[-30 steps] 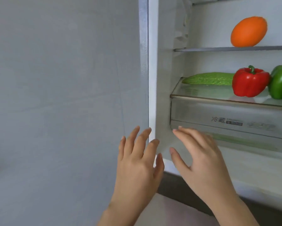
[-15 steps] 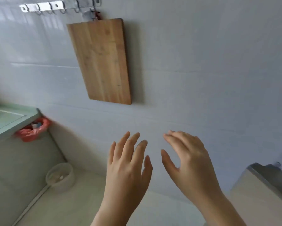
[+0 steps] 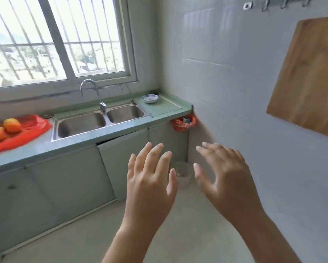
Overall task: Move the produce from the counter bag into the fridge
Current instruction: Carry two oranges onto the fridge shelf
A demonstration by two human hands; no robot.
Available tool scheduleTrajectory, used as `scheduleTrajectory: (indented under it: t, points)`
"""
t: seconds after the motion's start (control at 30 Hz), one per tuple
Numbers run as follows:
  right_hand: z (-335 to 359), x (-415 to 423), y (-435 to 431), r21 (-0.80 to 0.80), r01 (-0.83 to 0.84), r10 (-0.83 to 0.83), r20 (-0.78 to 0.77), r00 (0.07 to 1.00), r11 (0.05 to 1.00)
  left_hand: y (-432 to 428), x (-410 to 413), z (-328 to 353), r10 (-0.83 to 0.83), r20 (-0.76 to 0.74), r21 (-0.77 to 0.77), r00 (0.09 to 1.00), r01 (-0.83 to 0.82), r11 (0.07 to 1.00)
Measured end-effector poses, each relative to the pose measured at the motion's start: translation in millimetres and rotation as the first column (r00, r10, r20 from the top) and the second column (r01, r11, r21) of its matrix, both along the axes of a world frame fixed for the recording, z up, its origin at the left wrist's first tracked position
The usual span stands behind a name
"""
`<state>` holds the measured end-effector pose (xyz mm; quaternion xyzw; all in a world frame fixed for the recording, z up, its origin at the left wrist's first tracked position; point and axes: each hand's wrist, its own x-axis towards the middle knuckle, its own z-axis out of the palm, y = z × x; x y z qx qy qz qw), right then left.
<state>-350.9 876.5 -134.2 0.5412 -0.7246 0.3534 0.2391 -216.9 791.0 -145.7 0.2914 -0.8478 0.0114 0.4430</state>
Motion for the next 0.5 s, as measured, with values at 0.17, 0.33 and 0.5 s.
scheduleTrajectory:
  t: [0.17,0.33,0.5]
  points:
    - [-1,105,-109,0.059,-0.226,0.226,0.000,0.974,0.972,-79,124,-1,0.279,-0.019,0.005,0.960,-0.279,0.960]
    - [-13,197,-190,0.066,-0.410,0.411,-0.005,0.911,0.910,-122,224,-18,0.494,0.030,0.022,0.869,-0.495,0.869]
    - [-32,260,-254,0.076,-0.560,0.560,0.022,0.828,0.825,-160,285,-37,0.612,0.069,0.081,0.788,-0.616,0.784]
